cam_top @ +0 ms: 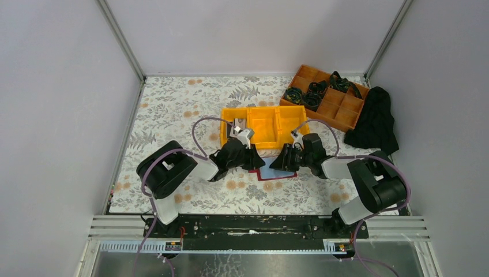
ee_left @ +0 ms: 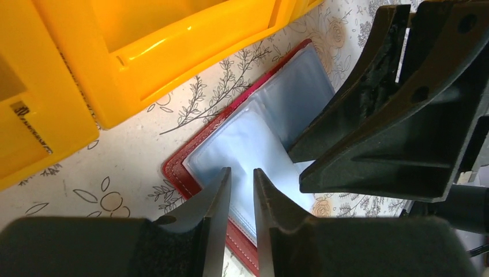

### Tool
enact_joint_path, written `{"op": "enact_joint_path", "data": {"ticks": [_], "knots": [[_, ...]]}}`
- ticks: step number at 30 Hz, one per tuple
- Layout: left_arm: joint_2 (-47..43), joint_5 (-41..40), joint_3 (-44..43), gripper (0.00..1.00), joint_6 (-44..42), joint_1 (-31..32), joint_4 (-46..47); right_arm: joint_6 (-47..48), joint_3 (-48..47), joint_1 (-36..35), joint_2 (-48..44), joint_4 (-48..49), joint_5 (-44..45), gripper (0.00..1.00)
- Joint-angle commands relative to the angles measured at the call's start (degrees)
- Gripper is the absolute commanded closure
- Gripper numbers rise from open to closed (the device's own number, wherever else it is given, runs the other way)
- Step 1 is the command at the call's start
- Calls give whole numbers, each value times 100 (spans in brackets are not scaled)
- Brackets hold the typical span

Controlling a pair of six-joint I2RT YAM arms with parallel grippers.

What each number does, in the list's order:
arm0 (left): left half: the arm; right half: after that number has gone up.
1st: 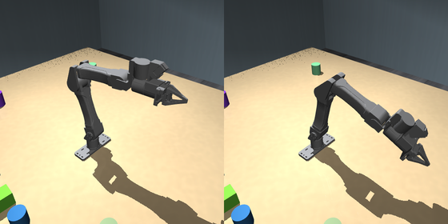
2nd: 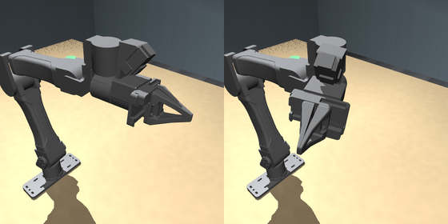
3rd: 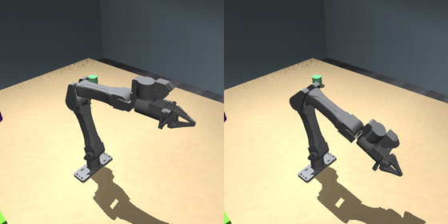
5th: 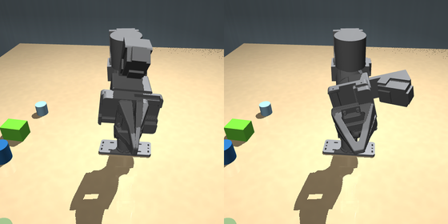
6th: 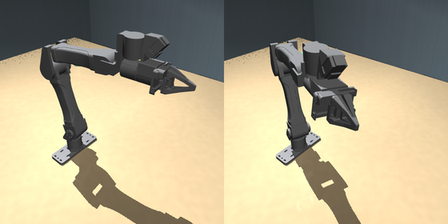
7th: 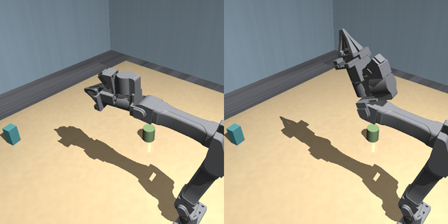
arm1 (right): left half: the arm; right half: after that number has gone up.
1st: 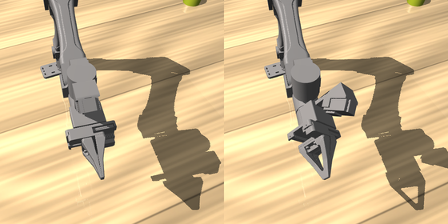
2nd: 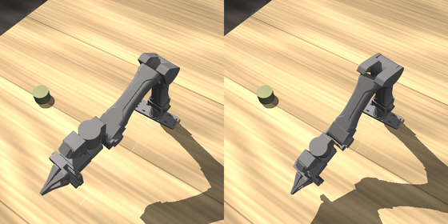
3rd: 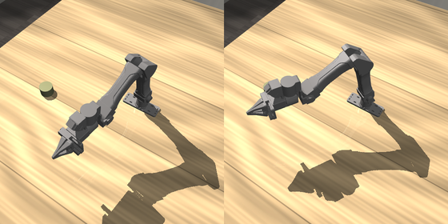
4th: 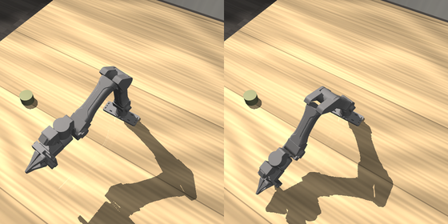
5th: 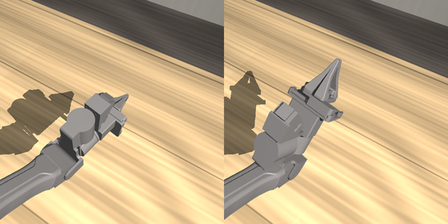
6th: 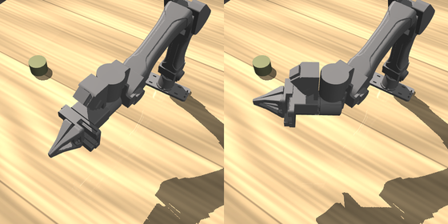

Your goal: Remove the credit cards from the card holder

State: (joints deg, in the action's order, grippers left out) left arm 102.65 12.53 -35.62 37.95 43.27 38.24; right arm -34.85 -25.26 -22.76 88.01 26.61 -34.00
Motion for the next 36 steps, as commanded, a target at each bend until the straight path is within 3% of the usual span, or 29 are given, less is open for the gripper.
{"op": "enact_joint_path", "data": {"ticks": [1, 8, 12, 17, 18, 21, 23, 36], "knots": [[258, 71, 28, 72, 28, -25, 164, -3, -170, -105, 129, 239, -19, 61], [245, 175, 38, 72, 37, -28, 276, 19, -225, -114, 207, 268, -124, 98], [158, 152, 52, 72, 41, -30, 281, 81, -149, -114, -182, 142, 118, 100], [-9, 25, 71, 72, -7, -31, 131, 357, -131, -114, -1211, -619, 1027, 100], [-30, 16, 68, 71, -7, -25, 105, 365, -149, -110, -1401, -855, 1268, 98], [-36, 20, 64, 71, -12, -24, 79, 456, -206, -113, -1746, -1378, 1826, 60], [-31, 34, 64, 71, -12, -26, 70, 478, -168, -110, -1819, -1580, 2033, 48], [-44, 60, 81, 70, -7, -27, 35, 456, 66, -114, -1355, -1774, 2172, 46]]}}
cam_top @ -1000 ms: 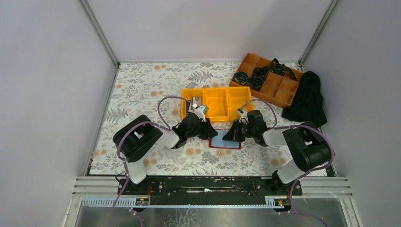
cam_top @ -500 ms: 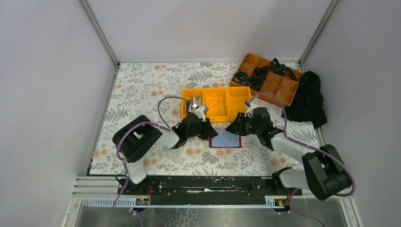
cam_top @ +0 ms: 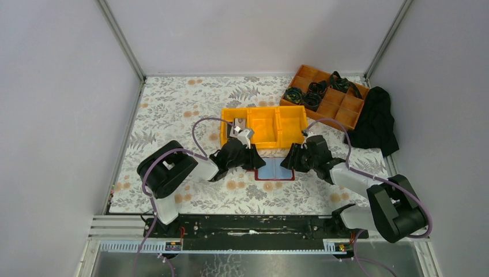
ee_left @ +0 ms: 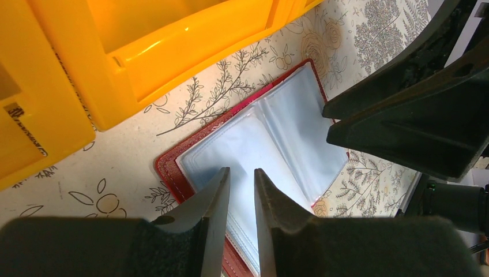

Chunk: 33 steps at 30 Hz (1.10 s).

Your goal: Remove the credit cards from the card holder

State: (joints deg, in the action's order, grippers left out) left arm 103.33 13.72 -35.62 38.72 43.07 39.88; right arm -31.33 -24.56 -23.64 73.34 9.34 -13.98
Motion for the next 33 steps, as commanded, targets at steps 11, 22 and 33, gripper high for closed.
{"op": "enact_joint_path", "data": {"ticks": [11, 22, 33], "knots": [[-101, -49, 81, 71, -93, -5, -140, 101, -10, -16, 26, -391, 628, 51], [-5, -18, 46, 71, -93, -9, -143, -96, 18, -141, 952, 636, -893, 49], [70, 12, -22, 71, -110, -7, -192, -225, -183, -388, 896, 876, -1221, 49]]}}
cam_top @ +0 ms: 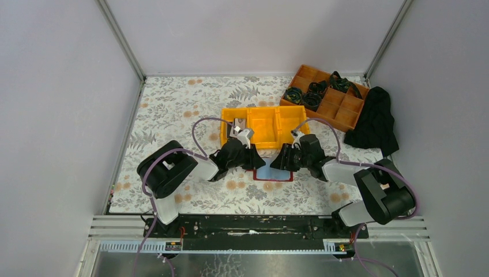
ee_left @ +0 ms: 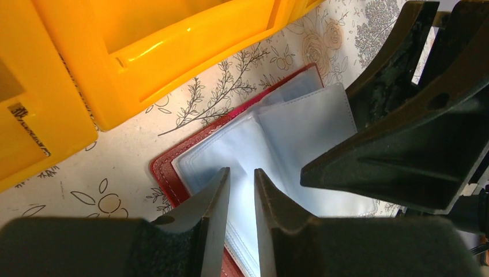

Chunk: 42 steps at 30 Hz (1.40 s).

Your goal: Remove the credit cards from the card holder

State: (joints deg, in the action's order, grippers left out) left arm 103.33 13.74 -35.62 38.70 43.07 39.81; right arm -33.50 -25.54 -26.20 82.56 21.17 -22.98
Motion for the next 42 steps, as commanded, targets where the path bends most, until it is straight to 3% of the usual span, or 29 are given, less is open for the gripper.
{"op": "enact_joint_path", "data": {"ticks": [1, 11, 21, 37, 42], "knots": [[88, 16, -27, 71, -108, -2, -185, 6, -112, -141, -62, -323, -348, 49], [-96, -38, 31, 71, -123, -5, -262, 238, -375, -115, -573, -969, 199, 49], [-833, -20, -95, 57, -121, -3, -950, 376, -364, 72, -1275, -1412, 849, 52], [-136, -297, -521, 56, -174, 62, -1638, 342, -263, 75, -909, -1046, 557, 53], [48, 102, -561, 56, -26, 100, -1335, 292, -192, 78, -681, -832, 454, 58]]}}
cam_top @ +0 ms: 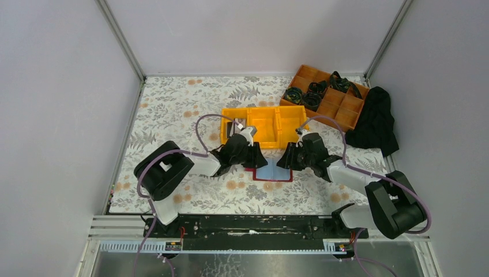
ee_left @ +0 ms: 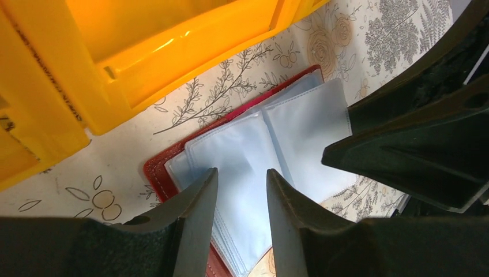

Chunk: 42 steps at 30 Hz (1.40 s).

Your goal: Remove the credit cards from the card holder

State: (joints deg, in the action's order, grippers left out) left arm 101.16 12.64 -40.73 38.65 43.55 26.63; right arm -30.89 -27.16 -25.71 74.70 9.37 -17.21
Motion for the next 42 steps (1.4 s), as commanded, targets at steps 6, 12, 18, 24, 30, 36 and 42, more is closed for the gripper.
{"op": "enact_joint_path", "data": {"ticks": [6, 12, 18, 24, 30, 36, 42], "knots": [[636, 901, -91, 56, 447, 143, 728, 46, 51, 30, 196, 420, -129, 60], [813, 1270, -145, 56, 757, 181, 1231, 8, 122, 28, 337, 567, -214, 60], [359, 772, -171, 56, 365, 180, 531, 18, 122, 27, 330, 550, -175, 60], [-325, -146, -136, 56, -141, 172, -530, 22, 140, 29, 334, 566, -168, 60], [-642, -903, -51, 56, -346, 167, -1135, 28, 139, 24, 353, 585, -184, 60], [-589, -1202, -15, 55, -315, 170, -1382, 31, 135, 30, 390, 622, -192, 60], [-479, -981, -30, 55, -233, 178, -1213, 32, 132, 26, 429, 627, -195, 60]]}}
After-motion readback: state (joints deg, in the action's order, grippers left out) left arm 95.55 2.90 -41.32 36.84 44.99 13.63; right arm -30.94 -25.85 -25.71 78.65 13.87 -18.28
